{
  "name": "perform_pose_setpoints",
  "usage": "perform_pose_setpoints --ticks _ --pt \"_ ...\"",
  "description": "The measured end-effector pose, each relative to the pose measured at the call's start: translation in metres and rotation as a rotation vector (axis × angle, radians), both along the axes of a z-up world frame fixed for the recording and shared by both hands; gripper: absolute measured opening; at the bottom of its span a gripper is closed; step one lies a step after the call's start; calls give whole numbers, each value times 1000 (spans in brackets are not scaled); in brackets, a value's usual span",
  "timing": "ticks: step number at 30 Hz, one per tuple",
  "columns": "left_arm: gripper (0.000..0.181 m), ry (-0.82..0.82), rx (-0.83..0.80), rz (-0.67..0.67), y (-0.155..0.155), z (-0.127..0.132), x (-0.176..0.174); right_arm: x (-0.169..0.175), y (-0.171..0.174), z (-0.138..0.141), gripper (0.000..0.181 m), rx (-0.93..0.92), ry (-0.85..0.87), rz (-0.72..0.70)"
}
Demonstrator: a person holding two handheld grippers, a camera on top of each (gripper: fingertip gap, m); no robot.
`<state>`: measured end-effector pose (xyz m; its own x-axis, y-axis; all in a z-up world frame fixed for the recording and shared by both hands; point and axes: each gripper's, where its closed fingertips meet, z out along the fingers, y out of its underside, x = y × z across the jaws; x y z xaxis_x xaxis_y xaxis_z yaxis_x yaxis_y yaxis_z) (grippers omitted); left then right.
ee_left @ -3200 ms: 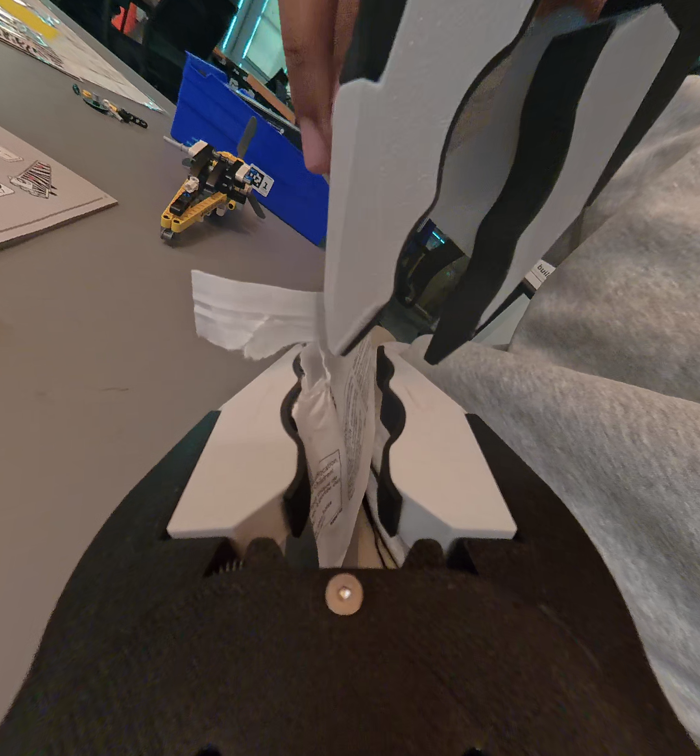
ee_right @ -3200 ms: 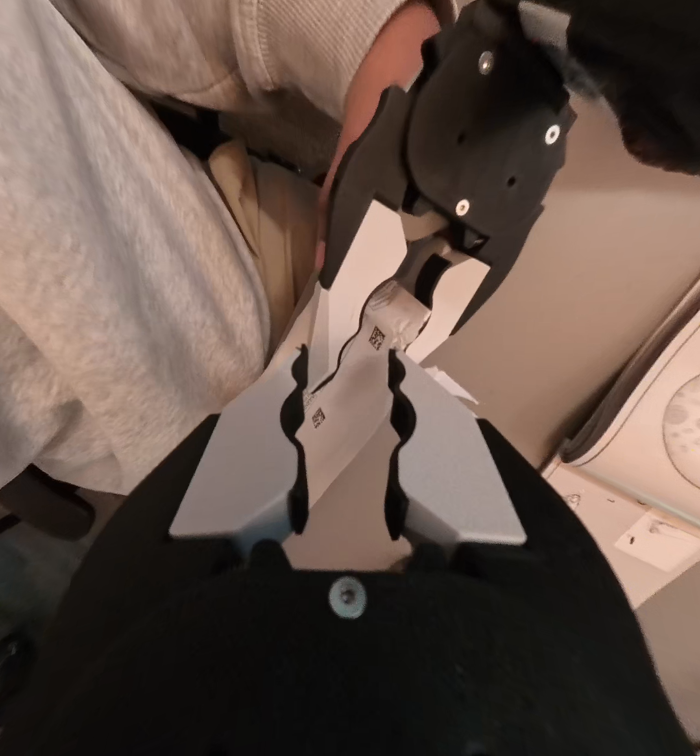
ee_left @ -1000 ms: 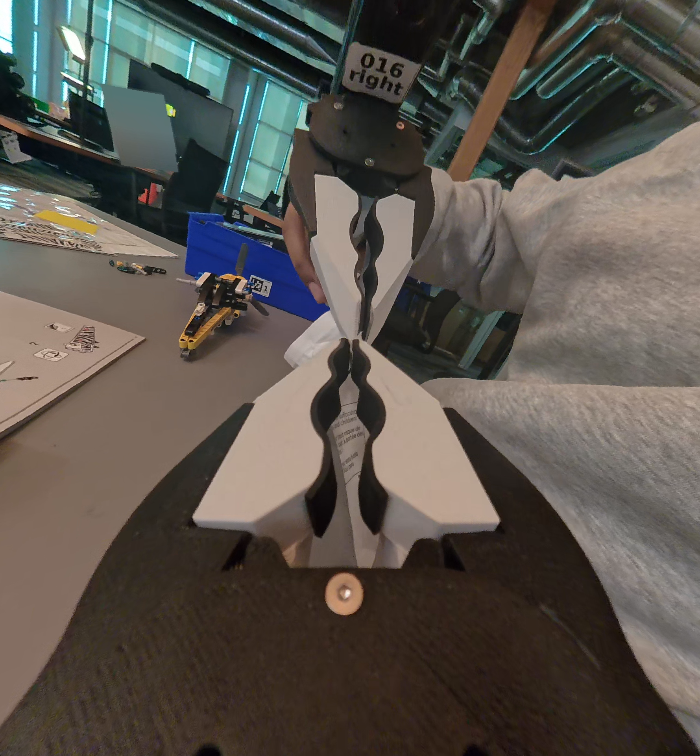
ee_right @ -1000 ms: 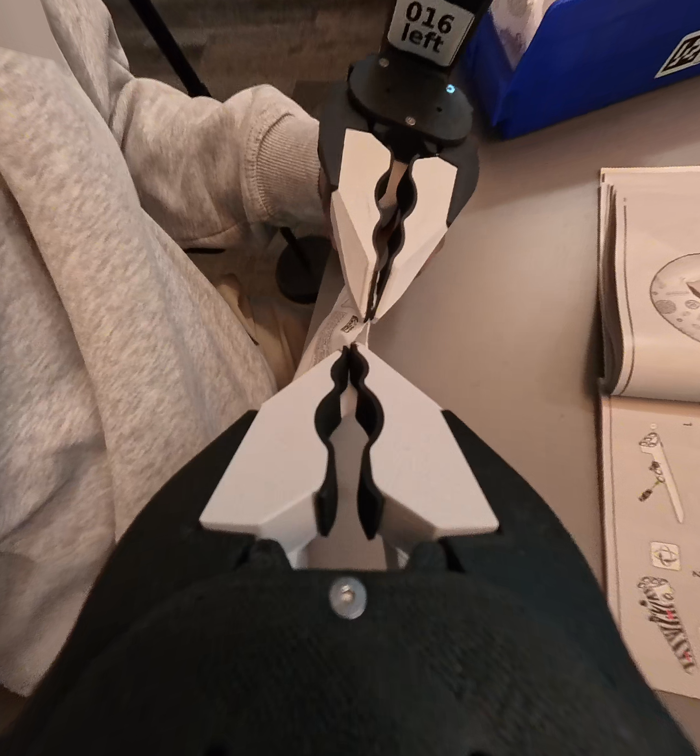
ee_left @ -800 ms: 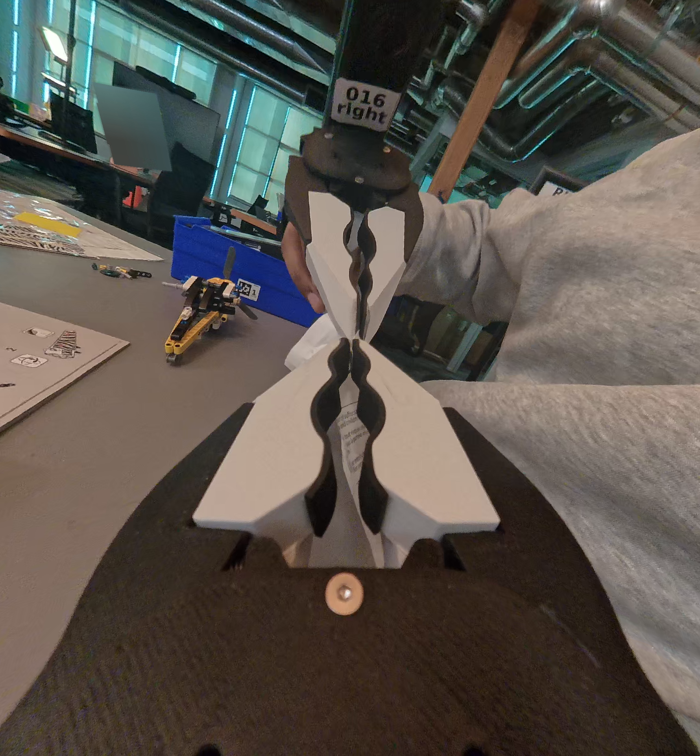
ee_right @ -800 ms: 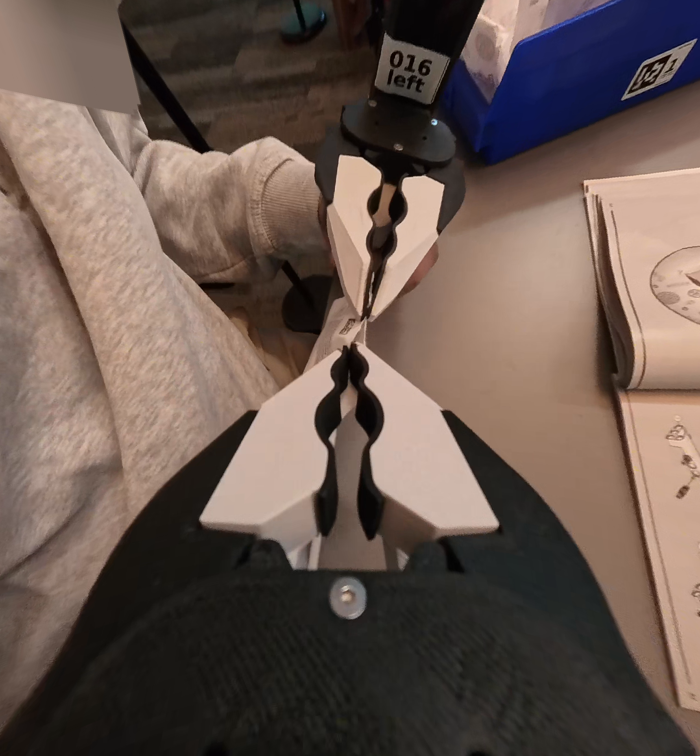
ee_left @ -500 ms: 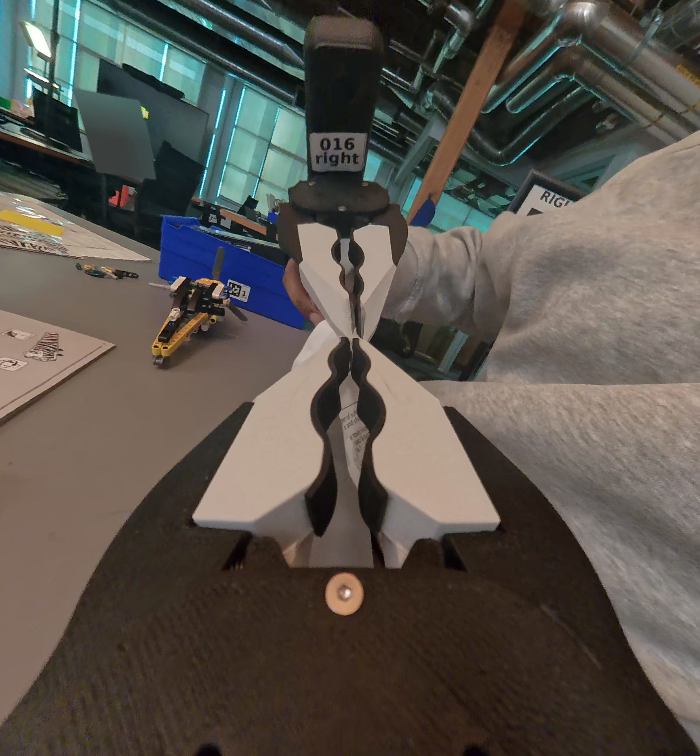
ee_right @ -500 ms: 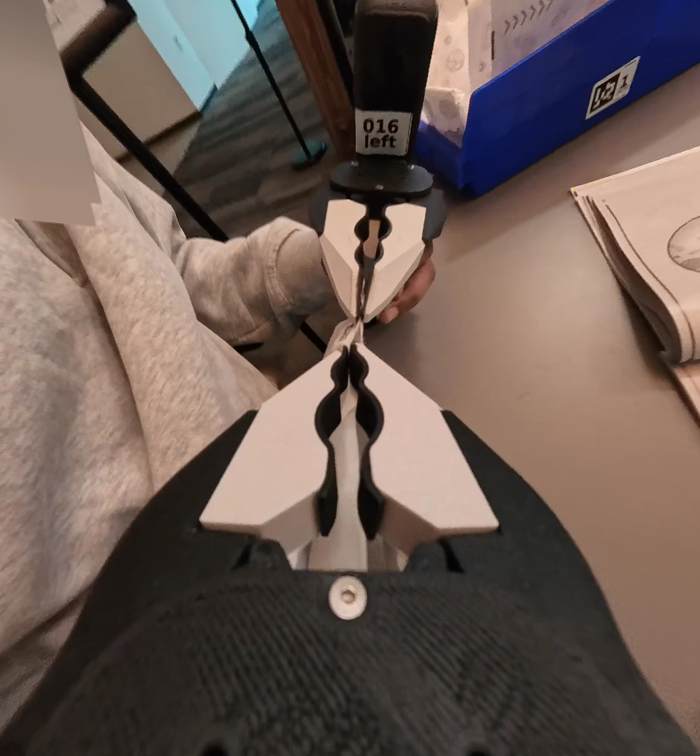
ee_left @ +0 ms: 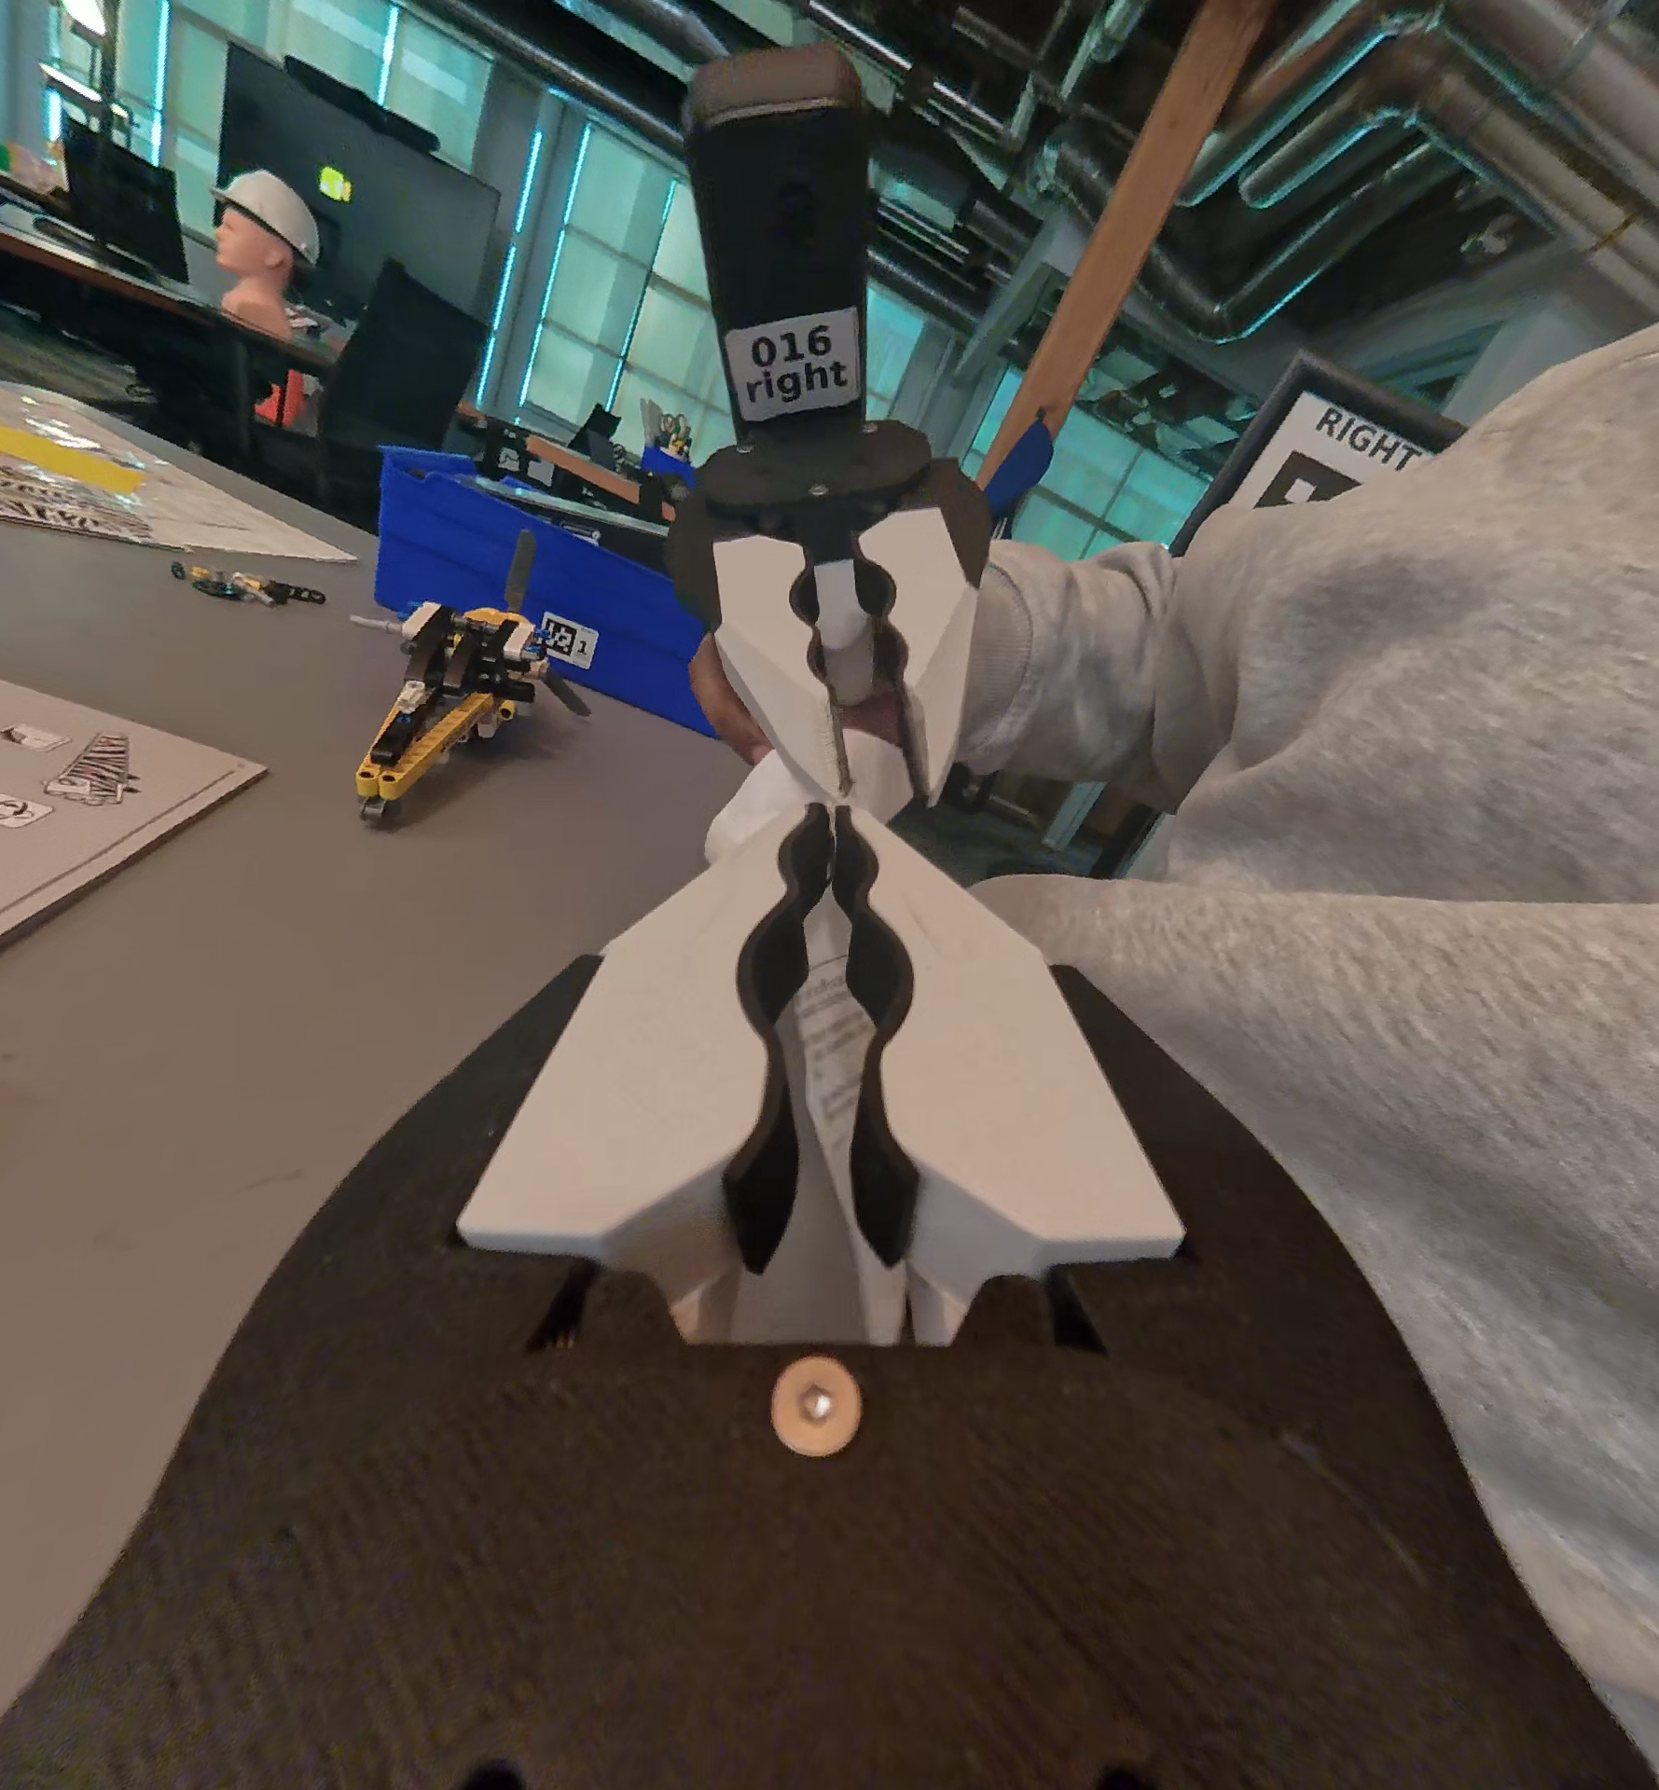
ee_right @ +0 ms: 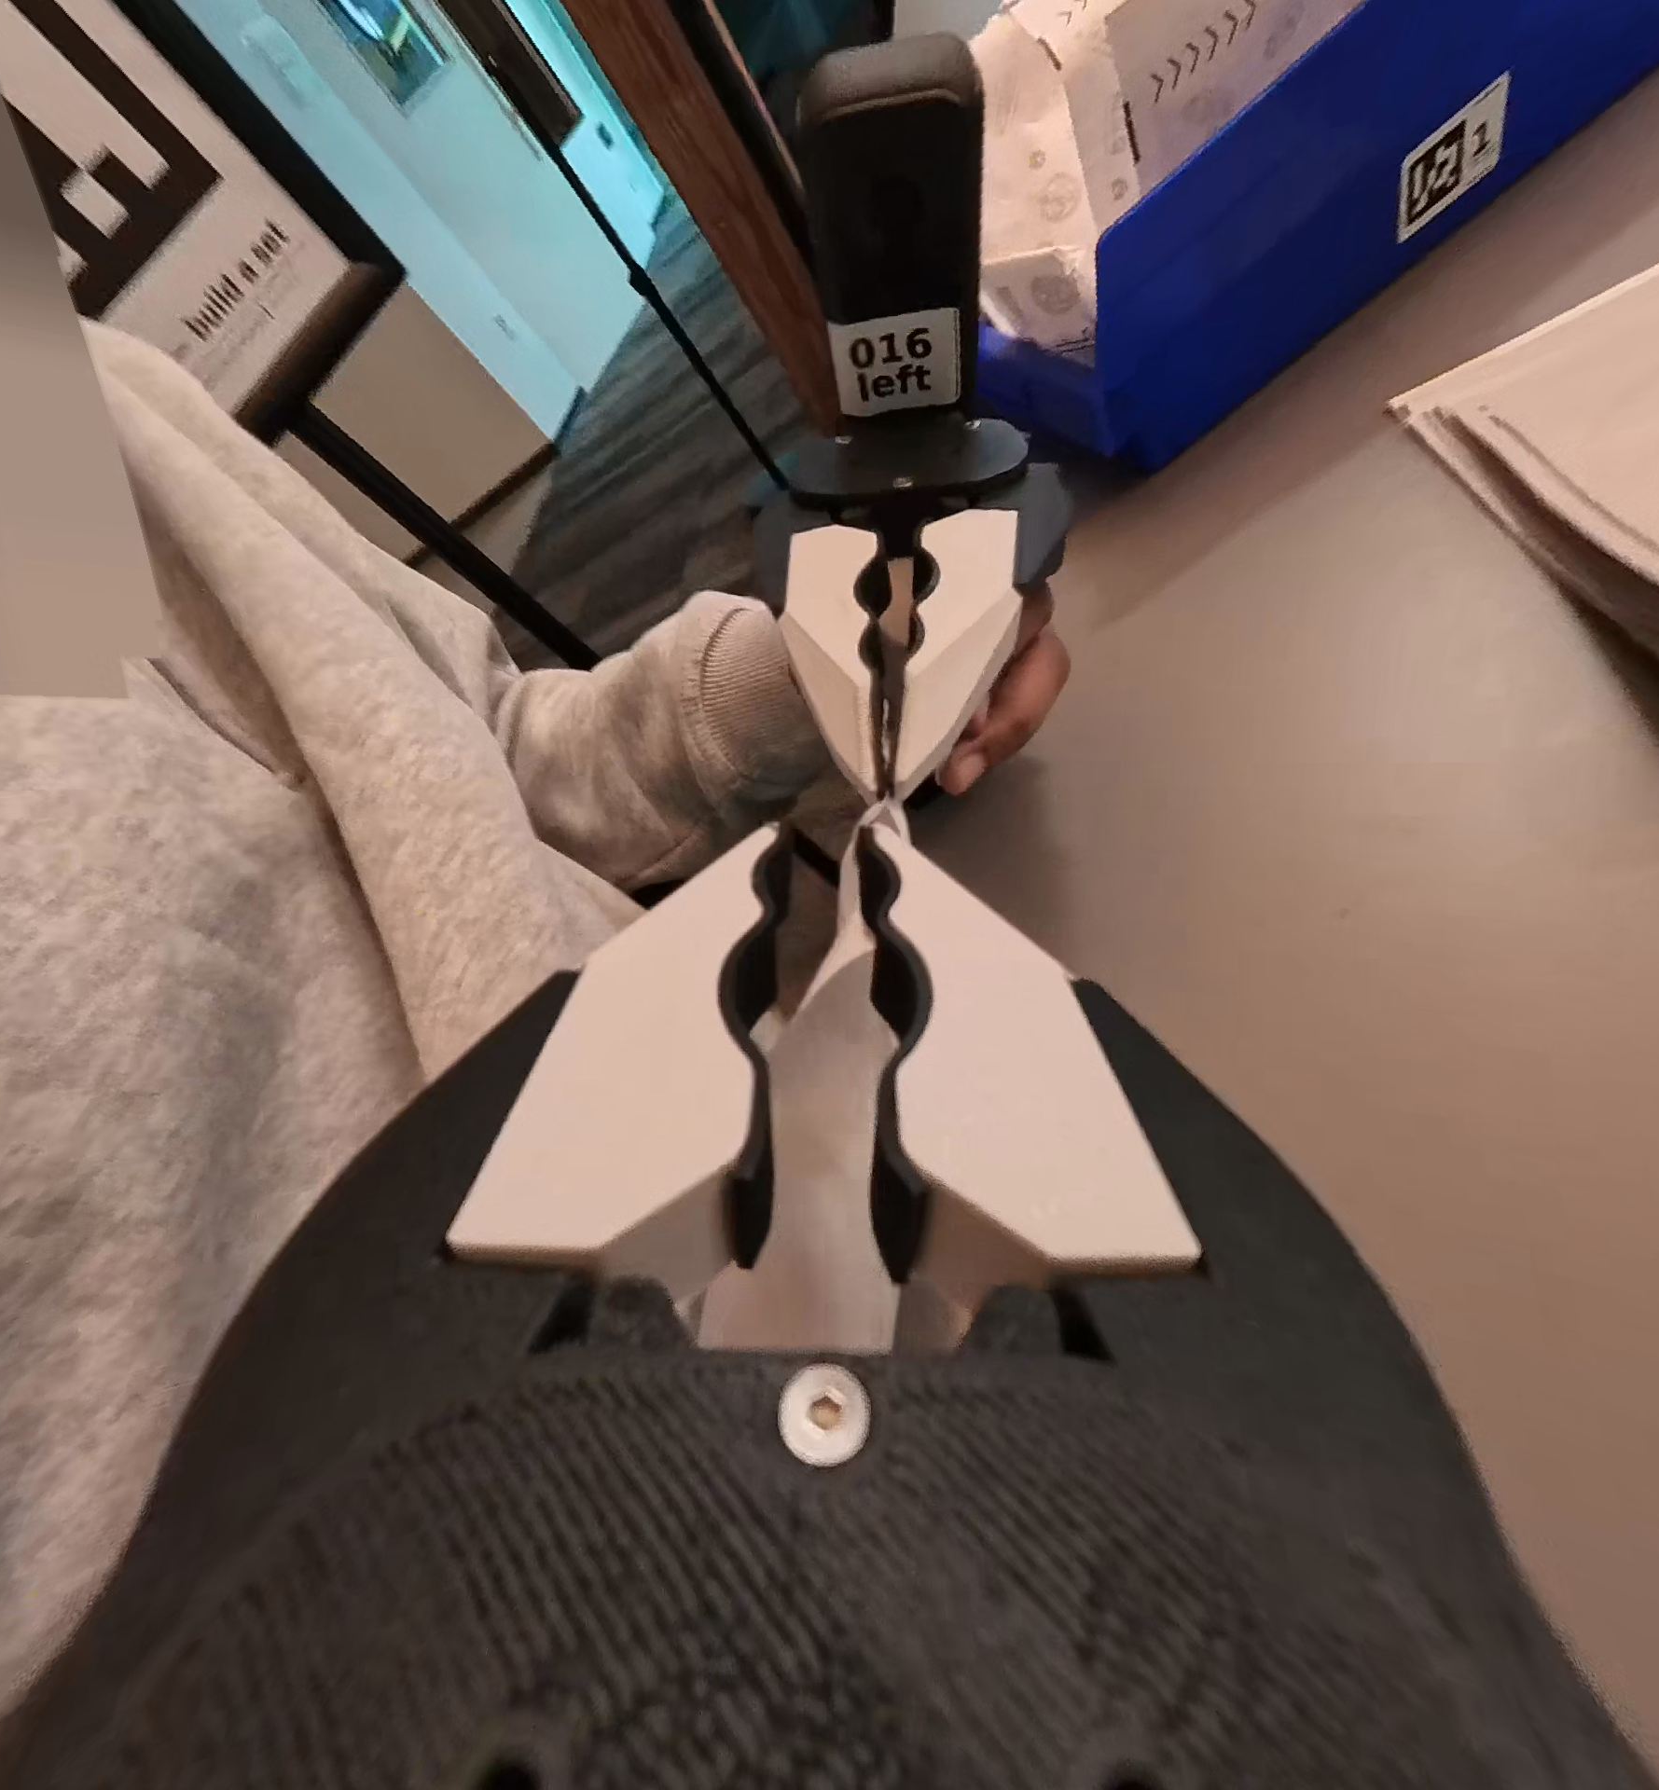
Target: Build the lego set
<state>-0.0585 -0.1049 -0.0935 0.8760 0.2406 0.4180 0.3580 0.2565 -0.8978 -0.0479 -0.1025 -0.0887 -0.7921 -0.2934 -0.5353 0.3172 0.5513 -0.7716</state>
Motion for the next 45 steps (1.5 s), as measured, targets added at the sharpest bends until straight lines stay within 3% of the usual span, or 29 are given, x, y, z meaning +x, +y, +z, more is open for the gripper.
perform_pose_setpoints --ticks 1,7,33,45 --pt "0 2 3 -4 0 1 1 -1 -1 -1 0 11 -27 -9" --pt "0 -11 -2 37 -5 -1 -5 -12 -7 -6 0 34 -18 -100" --pt "3 22 57 32 4 10 -6 -24 1 12 0 -320 -394 -518" --pt "3 7 47 61 3 9 -10 -35 0 13 0 -386 -527 -646"
